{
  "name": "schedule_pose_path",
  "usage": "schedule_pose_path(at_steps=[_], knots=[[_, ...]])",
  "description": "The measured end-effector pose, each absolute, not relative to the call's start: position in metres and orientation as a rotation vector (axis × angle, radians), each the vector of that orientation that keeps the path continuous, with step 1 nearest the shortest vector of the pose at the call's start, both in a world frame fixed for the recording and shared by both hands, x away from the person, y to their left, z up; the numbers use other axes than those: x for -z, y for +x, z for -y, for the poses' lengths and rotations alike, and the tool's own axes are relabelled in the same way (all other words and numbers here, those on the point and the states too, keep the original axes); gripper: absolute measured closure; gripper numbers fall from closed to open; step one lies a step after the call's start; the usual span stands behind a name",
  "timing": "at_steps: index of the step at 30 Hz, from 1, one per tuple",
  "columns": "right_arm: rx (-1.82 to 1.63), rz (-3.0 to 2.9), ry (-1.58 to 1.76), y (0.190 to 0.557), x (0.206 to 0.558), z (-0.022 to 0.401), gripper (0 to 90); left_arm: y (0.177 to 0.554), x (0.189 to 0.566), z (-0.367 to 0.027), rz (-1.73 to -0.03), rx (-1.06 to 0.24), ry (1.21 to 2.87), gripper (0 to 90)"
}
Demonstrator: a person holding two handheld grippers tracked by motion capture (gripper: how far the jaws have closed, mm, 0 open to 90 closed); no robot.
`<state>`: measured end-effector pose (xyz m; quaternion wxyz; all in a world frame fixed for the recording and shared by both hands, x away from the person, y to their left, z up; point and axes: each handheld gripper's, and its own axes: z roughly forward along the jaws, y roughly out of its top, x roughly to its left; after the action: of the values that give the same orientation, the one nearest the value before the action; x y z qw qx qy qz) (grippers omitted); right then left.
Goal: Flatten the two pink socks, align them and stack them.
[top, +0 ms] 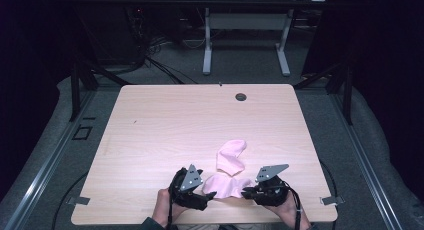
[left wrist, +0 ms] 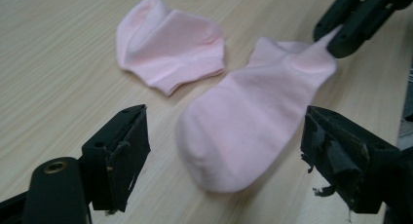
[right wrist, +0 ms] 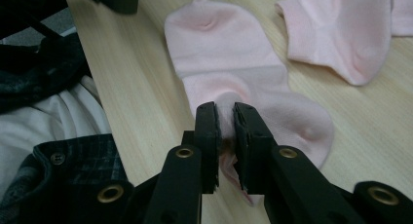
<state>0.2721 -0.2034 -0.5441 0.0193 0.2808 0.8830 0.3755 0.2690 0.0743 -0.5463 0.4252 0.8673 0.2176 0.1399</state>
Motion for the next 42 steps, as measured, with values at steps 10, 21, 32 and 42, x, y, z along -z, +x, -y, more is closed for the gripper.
schedule_pose_path(at_steps=[10, 21, 32, 42], knots=[[-1.219, -2.745, 0.937, 0.285, 0.533, 0.200, 80.4, 0.267, 0.554, -0.032, -0.397, -0.277, 2.252, 35.5], [-1.289, -2.738, 0.963, 0.291, 0.530, 0.201, 79.9, 0.278, 0.558, -0.014, -0.371, -0.247, 2.234, 82.4], [-1.181, -2.504, 0.820, 0.265, 0.526, 0.205, 52.1, 0.298, 0.538, -0.016, -0.500, -0.088, 2.195, 88.2], [-1.114, -2.405, 0.664, 0.253, 0.523, 0.193, 63.3, 0.306, 0.529, -0.018, -0.517, -0.049, 2.183, 88.1]])
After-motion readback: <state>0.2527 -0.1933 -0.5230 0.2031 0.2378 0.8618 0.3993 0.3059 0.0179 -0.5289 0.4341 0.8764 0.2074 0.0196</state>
